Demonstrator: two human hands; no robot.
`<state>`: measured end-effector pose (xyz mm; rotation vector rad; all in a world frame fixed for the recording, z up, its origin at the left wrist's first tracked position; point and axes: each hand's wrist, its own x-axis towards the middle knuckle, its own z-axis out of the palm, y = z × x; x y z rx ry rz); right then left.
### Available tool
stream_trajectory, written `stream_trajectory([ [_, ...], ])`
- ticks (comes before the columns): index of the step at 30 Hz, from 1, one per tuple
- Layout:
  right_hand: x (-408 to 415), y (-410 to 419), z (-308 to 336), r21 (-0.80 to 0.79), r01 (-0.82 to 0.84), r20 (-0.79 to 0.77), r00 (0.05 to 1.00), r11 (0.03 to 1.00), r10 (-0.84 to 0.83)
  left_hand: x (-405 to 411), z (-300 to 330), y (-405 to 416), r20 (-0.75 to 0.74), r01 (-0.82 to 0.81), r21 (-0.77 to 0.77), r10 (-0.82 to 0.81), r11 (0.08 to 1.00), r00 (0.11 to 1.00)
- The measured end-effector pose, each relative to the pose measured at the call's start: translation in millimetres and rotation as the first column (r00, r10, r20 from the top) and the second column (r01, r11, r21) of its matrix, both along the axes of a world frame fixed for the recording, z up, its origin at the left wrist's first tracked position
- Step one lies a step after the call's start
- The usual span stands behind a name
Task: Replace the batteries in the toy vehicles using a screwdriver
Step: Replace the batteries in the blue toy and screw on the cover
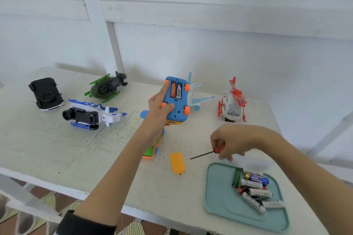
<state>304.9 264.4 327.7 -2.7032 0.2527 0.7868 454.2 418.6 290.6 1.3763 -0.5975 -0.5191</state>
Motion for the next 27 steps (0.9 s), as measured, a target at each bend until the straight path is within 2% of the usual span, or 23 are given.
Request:
stream_trajectory([
  [4,-16.1,-25.7,31.8,0.189,0.123,0.226,0.96,0.974,-0.165,-12.2,9.0,-9.0,0.13,-0.011,-0.015,0.013,1.0,0.991],
  [8,-30.1,-37.2,53.8,0.309,0.197,0.502,0.797,0.93,-0.335,-18.7,9.4,-21.9,0.228,0.026,0.0,-0.025,1.0,0.973],
  [12,-31.6,-36.3,45.6,0.232,0.243,0.677,0.655,0.942,-0.336,-24.1,7.7,-33.1,0.306,0.084,0.051,-0.096,0.995,0.947],
  [17,-35.5,-50.6,36.8,0.138,0.371,0.79,0.518,0.918,-0.328,-31.6,7.9,-44.2,0.334,0.162,0.067,-0.175,0.984,0.926],
  [21,-40.3,-58.9,37.7,0.079,0.426,0.797,0.516,0.901,-0.314,-34.6,5.3,-49.0,0.35,0.19,0.055,-0.197,0.98,0.916],
  [27,-46.2,-63.1,37.3,0.089,0.454,0.798,0.501,0.887,-0.337,-37.9,2.3,-55.3,0.395,0.235,0.096,-0.254,0.967,0.883],
])
